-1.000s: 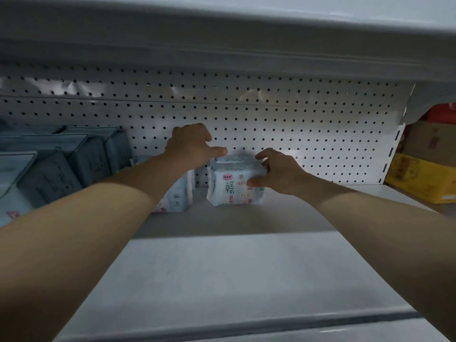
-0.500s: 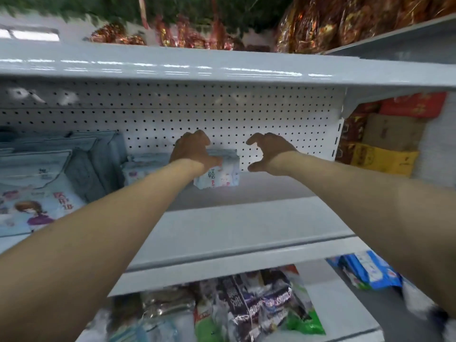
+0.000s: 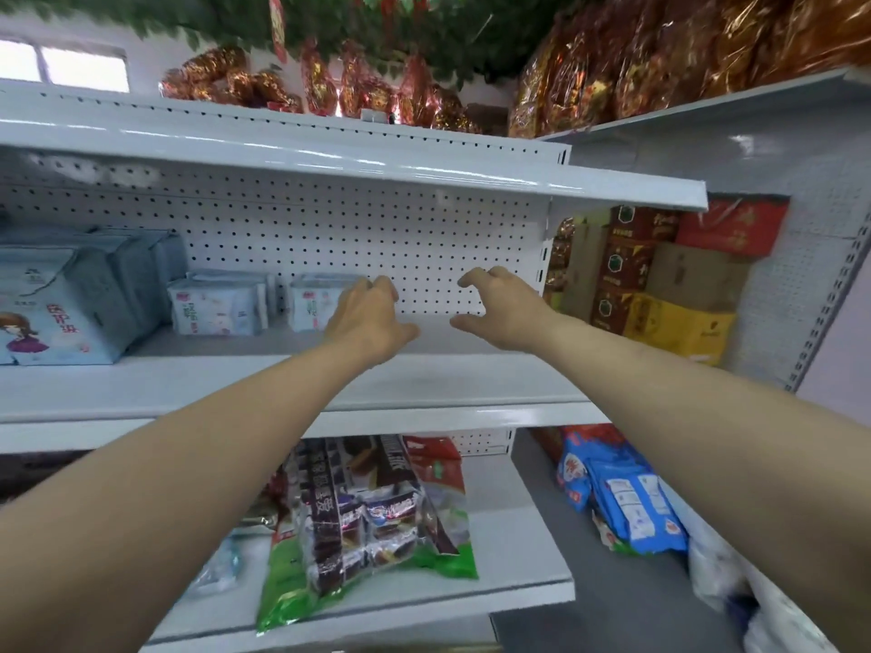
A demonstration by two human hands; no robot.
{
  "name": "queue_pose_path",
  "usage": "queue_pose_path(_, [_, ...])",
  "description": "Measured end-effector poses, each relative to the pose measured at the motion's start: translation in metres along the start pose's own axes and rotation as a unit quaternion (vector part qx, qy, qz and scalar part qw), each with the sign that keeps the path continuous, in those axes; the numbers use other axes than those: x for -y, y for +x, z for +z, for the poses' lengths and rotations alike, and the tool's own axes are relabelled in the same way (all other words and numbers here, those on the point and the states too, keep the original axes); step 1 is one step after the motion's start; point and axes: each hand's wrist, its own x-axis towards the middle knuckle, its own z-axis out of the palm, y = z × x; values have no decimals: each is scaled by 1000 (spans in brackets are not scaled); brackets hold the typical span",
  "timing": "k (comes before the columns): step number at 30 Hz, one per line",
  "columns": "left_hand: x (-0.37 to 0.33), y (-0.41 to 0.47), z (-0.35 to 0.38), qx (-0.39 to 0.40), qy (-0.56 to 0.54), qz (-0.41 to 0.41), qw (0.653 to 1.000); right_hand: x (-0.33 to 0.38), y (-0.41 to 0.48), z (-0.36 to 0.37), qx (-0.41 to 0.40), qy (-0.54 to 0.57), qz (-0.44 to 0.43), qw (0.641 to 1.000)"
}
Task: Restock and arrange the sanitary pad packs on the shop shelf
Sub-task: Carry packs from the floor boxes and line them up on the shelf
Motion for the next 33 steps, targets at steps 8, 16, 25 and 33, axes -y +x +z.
queue_pose_path(8, [-91, -66, 51, -1, -13, -60, 998, -92, -81, -25, 31, 19, 1, 999])
queue_pose_path(16, [-122, -120, 111, 44, 1, -108, 993, -160, -138, -7, 74, 34, 4, 997])
queue_pose_path(25, [-69, -189, 234, 159, 6, -159, 974, -215, -210, 121, 152, 73, 79, 983])
queue_pose_path(33, [27, -282, 354, 308, -2, -260, 915, -226, -298, 295, 332, 148, 188, 912])
